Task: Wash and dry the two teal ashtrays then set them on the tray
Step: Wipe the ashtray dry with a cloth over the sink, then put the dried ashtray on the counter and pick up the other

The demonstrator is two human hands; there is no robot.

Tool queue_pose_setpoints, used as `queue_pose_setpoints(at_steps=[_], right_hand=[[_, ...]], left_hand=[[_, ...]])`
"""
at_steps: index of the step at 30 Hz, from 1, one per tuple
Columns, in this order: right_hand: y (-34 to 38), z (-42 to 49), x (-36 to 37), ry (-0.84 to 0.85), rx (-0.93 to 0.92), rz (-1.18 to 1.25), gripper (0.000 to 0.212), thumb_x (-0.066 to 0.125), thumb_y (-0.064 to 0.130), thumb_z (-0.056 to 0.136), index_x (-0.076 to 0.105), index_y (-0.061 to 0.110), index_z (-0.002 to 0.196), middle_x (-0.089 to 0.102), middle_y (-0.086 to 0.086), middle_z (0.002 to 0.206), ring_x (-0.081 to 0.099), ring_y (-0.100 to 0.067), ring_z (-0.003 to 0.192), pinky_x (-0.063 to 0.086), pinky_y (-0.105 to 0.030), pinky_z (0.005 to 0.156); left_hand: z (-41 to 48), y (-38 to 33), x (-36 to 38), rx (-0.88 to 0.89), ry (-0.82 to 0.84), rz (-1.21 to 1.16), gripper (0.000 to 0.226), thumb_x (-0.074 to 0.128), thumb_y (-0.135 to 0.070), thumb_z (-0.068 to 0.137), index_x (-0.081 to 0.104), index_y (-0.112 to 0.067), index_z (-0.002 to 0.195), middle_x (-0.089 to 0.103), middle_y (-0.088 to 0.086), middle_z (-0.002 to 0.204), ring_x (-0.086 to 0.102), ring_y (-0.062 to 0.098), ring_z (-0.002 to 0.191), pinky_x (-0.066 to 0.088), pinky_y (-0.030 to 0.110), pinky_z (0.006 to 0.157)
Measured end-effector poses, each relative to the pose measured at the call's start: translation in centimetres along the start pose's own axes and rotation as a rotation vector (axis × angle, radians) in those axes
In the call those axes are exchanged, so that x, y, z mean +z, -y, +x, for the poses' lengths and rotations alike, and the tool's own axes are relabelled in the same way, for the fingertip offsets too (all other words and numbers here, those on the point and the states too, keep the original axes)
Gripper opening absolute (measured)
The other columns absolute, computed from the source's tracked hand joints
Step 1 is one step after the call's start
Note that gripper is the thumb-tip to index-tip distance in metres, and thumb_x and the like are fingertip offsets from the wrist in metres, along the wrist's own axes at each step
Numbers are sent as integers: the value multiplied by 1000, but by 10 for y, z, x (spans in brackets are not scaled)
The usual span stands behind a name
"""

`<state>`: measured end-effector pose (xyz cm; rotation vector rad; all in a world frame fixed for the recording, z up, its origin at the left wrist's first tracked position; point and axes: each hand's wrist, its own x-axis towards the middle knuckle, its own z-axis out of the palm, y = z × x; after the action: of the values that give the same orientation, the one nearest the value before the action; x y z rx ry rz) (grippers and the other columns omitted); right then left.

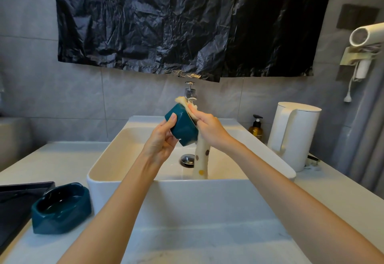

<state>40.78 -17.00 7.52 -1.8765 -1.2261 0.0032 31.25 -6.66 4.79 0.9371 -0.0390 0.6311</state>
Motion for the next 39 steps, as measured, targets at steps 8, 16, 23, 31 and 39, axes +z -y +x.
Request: queue_pose_setpoints(at_steps=[8, 16, 23, 31, 39], right_hand=[[5, -14, -18, -65, -33, 55, 38, 36, 9, 100, 68, 20, 117, 64, 6, 102, 55, -3, 85, 45, -14, 70], [1, -41, -82, -447, -117, -99, 39, 31, 2, 97, 65, 20, 98, 62, -3, 102, 54, -17, 92, 48, -20, 71], [-39, -88, -143, -587, 166, -624, 32, 40, 3, 94, 64, 17, 109, 57, -7, 117, 44, -26, 112, 45, -42, 83], [-129, -147, -163, -185, 642, -594, 41, 41, 3, 90, 65, 28, 111, 57, -10, 127, 44, -32, 121, 44, -44, 97], [-104, -167, -155, -67, 568, -298, 42, 41, 14, 100, 43, 12, 142, 44, -7, 146, 43, -24, 131, 35, -32, 103]], left_hand=[[3, -3, -6, 2, -39, -31, 26, 52, -21, 96, 55, -11, 120, 64, 8, 108, 64, 17, 97, 57, 22, 71], [8, 6, 15, -40, 76, 245, 22, 51, -23, 96, 57, -14, 116, 63, 7, 107, 59, 19, 100, 57, 22, 74], [3, 19, 68, -6, 238, 598, 17, 58, -18, 92, 61, -15, 109, 69, 3, 97, 65, 16, 90, 55, 24, 73], [-22, 52, 120, 83, 424, 1033, 25, 62, -18, 91, 60, -11, 115, 69, 4, 107, 65, 18, 98, 55, 31, 82], [-42, 74, 139, 270, 522, 1318, 9, 62, -15, 90, 61, -6, 93, 62, 6, 82, 55, 21, 74, 44, 29, 64]])
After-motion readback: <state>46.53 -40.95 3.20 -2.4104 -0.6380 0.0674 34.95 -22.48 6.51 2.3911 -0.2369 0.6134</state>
